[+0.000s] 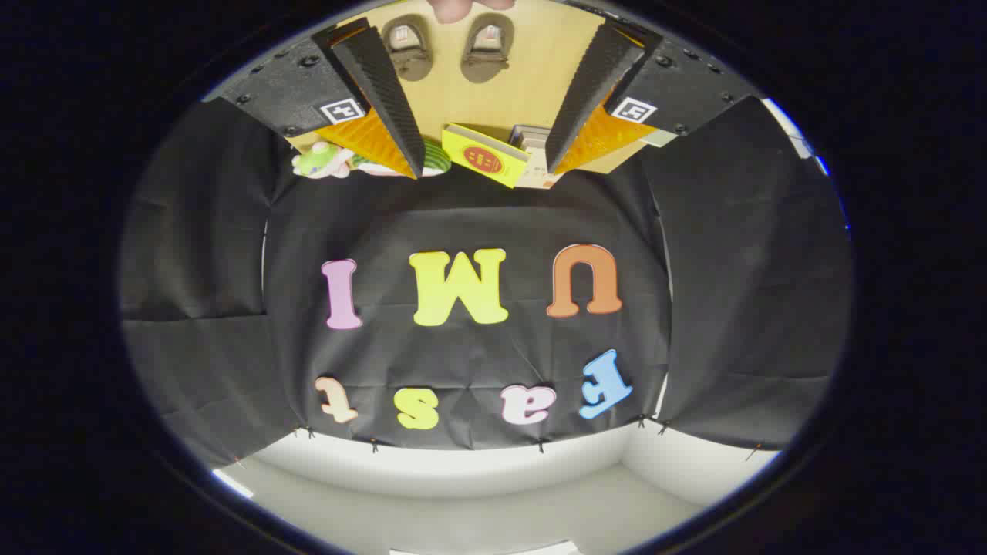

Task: Open the storage box then place both shoes into the box .Put the left shoe in first, then the right shoe, with the right side of both shoes facing outward in a uniform manner.

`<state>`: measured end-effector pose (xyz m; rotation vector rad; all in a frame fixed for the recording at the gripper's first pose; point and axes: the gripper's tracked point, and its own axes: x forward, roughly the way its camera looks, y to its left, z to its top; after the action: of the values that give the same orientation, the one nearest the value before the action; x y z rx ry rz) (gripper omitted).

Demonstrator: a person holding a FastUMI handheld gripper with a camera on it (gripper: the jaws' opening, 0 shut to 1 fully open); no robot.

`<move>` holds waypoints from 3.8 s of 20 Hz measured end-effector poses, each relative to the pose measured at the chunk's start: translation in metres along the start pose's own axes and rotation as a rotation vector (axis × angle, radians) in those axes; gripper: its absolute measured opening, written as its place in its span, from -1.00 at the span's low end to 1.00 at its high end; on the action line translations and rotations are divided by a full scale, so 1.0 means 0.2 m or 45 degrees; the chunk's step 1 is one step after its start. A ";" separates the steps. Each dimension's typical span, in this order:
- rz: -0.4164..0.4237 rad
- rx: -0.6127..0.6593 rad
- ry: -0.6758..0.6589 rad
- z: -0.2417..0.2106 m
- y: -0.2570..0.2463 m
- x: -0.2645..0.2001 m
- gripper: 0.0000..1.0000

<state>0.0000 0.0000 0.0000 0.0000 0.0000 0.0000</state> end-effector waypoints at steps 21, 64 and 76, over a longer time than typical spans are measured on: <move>-0.001 0.017 0.014 -0.04 0.03 -0.01 1.00; 0.700 0.767 0.826 -1.36 1.07 0.36 1.00; 0.743 1.157 1.014 -1.40 1.14 0.42 0.25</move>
<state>0.0835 0.2275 -0.2803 0.9089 0.7961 0.5834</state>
